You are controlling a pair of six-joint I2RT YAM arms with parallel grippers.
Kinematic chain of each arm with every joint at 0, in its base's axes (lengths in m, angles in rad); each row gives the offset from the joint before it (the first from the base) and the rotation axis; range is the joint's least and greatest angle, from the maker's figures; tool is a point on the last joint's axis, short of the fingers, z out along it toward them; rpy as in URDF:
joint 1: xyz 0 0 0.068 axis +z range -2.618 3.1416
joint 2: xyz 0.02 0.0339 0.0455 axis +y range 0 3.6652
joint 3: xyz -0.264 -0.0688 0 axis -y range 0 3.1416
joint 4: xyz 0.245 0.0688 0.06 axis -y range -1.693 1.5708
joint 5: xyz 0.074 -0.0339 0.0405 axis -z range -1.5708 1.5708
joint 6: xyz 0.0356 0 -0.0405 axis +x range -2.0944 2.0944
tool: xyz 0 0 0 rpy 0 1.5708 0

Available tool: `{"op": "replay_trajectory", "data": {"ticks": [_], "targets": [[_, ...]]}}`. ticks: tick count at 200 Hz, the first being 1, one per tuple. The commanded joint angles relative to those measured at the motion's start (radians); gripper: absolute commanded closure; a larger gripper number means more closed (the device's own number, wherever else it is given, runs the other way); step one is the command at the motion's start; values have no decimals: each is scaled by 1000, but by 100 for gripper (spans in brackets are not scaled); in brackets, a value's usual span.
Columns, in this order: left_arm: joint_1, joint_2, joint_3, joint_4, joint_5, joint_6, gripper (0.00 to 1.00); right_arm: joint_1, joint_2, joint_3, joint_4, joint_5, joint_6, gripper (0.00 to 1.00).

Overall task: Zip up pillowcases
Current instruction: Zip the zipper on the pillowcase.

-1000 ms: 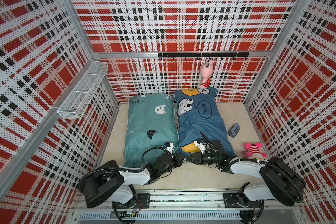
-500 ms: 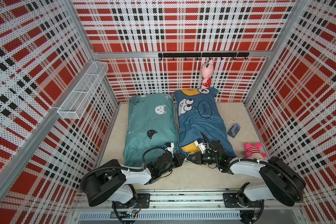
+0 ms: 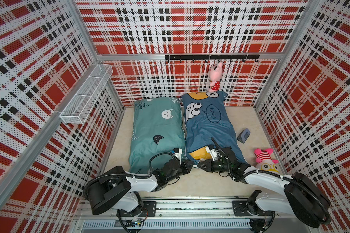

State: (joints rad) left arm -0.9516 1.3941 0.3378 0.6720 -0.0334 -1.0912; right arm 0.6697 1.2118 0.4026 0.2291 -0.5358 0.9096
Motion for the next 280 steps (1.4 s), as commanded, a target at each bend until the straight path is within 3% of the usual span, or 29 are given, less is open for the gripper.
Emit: {"op": "replay_trajectory", "data": {"ticks": [1, 113, 280], "targets": [[13, -4, 33, -3, 0, 32, 100, 5, -57, -8, -85, 75, -8, 100], [37, -72, 63, -126, -61, 63, 100, 8, -245, 57, -438, 302, -64, 100], [183, -231, 9, -221, -72, 111, 100, -17, -368, 192, -922, 655, -66, 100]]}}
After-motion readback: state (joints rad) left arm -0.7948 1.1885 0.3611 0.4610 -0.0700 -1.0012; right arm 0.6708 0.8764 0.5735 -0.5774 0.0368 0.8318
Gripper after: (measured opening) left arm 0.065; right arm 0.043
